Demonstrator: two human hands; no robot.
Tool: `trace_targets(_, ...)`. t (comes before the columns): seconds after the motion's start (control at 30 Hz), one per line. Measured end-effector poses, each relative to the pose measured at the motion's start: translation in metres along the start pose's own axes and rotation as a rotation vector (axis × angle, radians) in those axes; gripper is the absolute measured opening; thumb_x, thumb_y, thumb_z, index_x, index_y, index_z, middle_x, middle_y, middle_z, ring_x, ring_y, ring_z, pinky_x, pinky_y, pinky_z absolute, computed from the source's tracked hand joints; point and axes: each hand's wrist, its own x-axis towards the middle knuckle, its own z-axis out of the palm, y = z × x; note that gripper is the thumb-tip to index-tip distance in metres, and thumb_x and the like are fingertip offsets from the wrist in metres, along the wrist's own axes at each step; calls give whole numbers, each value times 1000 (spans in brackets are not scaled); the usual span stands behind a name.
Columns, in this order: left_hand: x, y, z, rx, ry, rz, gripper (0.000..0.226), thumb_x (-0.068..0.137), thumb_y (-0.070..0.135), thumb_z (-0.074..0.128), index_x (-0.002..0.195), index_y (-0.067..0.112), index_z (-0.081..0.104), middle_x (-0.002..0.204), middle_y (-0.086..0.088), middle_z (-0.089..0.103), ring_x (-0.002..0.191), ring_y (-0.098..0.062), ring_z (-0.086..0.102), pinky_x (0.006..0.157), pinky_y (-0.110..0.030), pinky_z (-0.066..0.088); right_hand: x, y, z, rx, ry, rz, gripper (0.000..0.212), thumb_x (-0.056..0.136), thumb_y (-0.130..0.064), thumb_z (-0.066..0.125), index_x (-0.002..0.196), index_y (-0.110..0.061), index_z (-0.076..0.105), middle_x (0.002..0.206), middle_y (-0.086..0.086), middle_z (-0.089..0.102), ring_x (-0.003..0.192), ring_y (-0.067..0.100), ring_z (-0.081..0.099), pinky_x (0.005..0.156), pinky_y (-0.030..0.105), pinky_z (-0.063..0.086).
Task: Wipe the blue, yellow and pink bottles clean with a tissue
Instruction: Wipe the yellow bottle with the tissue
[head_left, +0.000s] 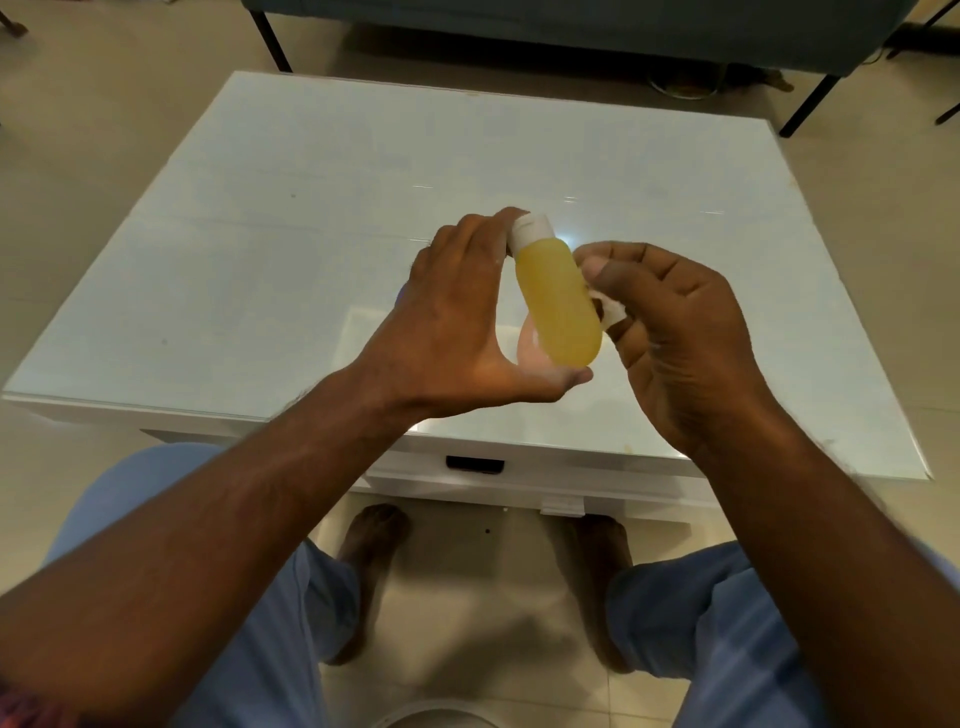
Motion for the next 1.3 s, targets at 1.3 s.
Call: trace_targets(1.3, 4, 23, -3, -975, -79, -294, 61, 65, 80, 66, 110, 39, 69, 119, 5, 70, 117, -17, 64, 100, -40, 51, -7, 2, 9, -392, 89, -555, 24, 101, -9, 64, 121, -3, 75, 114, 10, 75, 107, 18, 72, 86, 32, 62)
